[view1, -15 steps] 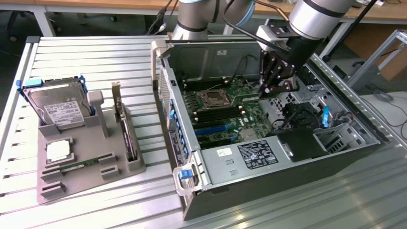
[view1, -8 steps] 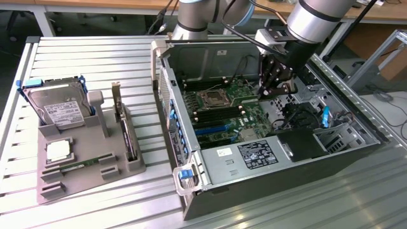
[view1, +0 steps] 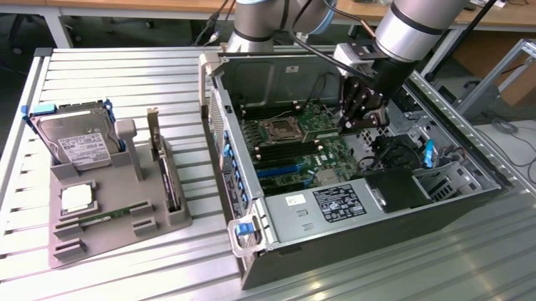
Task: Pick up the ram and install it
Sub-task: 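Insert the ram into the slot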
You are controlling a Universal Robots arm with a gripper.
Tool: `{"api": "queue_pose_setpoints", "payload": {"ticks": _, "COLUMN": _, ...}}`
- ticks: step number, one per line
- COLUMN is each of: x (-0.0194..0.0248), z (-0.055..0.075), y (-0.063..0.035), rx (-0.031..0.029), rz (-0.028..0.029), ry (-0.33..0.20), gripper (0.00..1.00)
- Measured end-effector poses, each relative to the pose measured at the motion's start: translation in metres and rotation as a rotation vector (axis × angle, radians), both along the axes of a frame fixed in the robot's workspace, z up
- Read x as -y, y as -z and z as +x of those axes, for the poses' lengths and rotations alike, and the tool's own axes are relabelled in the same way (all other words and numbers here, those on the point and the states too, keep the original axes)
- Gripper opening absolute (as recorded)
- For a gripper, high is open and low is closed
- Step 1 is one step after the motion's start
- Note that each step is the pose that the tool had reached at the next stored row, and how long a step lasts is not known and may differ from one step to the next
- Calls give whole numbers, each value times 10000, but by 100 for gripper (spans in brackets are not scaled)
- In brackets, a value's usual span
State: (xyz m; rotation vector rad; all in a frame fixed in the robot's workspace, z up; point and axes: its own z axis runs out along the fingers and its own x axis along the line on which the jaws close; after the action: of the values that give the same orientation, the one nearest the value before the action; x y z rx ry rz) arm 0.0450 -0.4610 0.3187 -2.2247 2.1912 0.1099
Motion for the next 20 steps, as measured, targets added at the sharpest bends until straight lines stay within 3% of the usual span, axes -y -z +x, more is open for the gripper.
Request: {"api": "queue_pose_setpoints", "payload": {"ticks": 20, "x": 0, "z": 0, "y": 218, "rx": 0, "rz": 0, "ry": 1, "gripper": 12}}
